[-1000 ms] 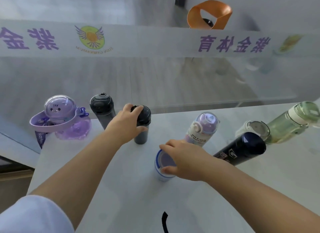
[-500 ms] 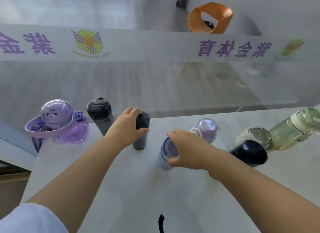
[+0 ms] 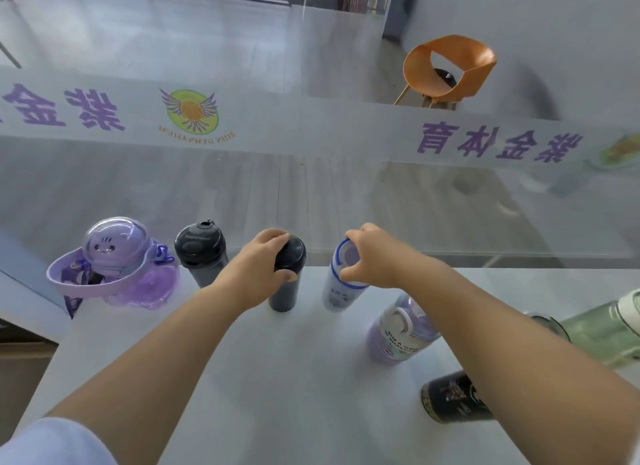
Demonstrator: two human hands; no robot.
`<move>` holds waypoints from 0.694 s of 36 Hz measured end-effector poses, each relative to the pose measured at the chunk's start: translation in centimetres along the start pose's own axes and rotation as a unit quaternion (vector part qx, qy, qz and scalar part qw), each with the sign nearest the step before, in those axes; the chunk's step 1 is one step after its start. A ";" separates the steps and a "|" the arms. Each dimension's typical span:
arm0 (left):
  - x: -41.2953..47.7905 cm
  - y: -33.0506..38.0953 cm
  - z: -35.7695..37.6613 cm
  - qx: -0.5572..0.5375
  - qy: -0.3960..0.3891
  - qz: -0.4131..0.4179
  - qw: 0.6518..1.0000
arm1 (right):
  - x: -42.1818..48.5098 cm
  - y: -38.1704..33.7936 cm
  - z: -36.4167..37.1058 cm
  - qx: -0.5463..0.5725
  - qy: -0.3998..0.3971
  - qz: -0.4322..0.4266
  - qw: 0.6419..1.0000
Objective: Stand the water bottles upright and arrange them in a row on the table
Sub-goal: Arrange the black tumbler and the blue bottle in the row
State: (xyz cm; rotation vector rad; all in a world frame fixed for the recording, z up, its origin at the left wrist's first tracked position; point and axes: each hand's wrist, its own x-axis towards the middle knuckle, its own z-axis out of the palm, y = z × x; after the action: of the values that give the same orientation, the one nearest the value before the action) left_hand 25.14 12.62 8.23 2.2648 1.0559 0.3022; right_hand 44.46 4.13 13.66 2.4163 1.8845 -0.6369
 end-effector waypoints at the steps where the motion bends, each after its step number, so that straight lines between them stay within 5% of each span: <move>1: 0.2 0.1 0.0 0.000 -0.002 -0.002 1.000 | 0.2 0.1 0.1 0.003 -0.007 0.001 1.000; 25: 1.0 1.1 -0.3 0.090 -0.017 0.002 0.996 | 2.5 1.5 0.6 -0.001 -0.034 -0.002 0.999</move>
State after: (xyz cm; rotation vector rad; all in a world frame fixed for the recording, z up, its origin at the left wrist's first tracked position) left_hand 26.36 12.97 9.05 2.4237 1.0999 0.1756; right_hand 46.13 5.88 11.94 2.3575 1.8635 -0.7077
